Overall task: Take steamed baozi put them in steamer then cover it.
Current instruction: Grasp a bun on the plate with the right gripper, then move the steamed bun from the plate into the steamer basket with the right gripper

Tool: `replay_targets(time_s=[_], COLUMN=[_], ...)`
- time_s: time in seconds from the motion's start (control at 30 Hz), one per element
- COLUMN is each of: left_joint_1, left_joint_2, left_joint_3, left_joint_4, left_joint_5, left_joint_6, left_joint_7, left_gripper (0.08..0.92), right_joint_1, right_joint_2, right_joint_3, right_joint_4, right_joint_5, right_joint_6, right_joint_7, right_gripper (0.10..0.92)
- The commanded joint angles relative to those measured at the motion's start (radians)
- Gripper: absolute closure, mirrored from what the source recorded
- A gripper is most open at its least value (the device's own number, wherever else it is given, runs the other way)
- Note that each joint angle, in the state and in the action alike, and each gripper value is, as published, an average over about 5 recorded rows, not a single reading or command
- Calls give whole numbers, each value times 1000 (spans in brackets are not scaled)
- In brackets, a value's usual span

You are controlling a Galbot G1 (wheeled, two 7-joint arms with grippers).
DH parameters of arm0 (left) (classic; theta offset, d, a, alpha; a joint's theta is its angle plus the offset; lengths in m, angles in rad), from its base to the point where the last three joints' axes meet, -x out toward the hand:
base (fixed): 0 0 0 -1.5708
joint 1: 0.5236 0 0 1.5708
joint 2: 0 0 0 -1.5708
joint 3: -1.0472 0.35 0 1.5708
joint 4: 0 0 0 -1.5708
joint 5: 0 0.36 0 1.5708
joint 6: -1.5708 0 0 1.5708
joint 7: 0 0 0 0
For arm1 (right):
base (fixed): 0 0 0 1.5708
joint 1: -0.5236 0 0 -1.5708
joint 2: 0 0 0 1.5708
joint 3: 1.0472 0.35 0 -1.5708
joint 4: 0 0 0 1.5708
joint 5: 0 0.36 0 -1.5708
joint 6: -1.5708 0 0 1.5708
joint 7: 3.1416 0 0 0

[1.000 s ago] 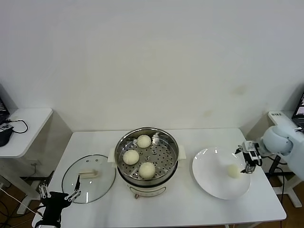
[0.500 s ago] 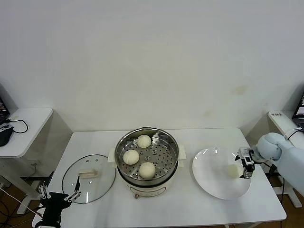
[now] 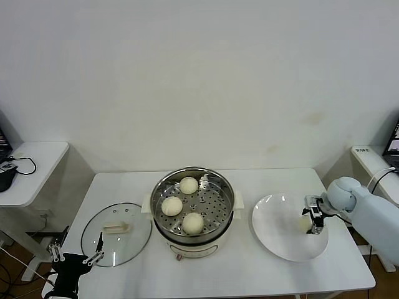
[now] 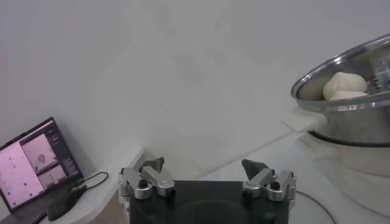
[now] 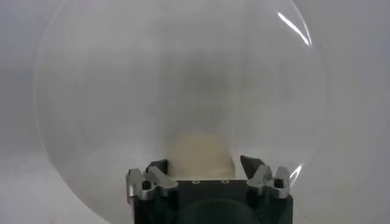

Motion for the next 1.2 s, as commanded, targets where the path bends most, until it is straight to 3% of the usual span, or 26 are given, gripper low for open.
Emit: replay_targets(time_s=[0.03,0.37,0.77,0.97,1.2], left_joint_1=[0,4,4,-1,-16], left_joint_2=[-1,-2,2,6,7], left_joint_3=[0,1,3,4,7], left_joint_4=[0,-6,-16,-15,-9], left_joint_5=[0,1,0,-3,-7], left_joint_6=[-1,-2,-2,-3,-3], left_joint_7=[-1,-1,0,0,0], left_gripper=[177,177,177,177,177], right_joint_1=[2,118,562,875,1049], right_joint_2=[13,-42,-109,-35,154], right_joint_3=[0,-66,-363,-588,-707], right_joint_4=[-15,46,225,335,388], right_joint_5=[-9,48,311,482,662], right_joint_6=[-1,-19,-111,-178,-269], right_joint_7=[-8,-55,-76,-50,10], right_gripper=[336,377,380,373,372])
